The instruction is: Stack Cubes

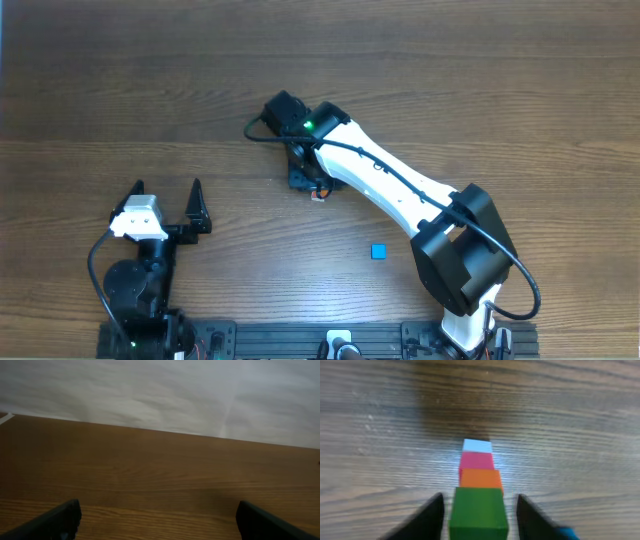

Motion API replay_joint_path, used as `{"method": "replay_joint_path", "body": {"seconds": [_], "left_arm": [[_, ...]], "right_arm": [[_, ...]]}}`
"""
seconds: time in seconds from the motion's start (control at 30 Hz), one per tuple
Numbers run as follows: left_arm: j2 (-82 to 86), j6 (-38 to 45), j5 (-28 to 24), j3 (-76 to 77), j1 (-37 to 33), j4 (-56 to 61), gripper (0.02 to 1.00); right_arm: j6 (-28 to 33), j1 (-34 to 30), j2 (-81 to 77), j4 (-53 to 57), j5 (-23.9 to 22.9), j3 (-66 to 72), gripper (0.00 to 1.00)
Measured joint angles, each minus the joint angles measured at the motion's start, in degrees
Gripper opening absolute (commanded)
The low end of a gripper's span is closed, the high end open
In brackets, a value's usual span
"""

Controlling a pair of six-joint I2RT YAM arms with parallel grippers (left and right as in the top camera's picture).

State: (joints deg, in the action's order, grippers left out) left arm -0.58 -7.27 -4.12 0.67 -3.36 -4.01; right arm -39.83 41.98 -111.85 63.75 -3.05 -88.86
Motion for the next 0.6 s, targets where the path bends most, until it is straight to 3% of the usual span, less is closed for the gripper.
{"method": "replay_joint_path", "body": {"seconds": [0.17, 0.6], "left_arm": [[0.0, 0.0, 0.0, 0.0, 0.0, 0.0, 0.998], [0.0, 0.0, 0.0, 0.0, 0.0, 0.0, 1.0]], "right_arm": [[-0.26, 0.0, -0.09, -0.11, -0.07, 0.0, 0.991], [-0.26, 1.11, 2.73, 1.6, -0.63, 0.07, 0.991]]}}
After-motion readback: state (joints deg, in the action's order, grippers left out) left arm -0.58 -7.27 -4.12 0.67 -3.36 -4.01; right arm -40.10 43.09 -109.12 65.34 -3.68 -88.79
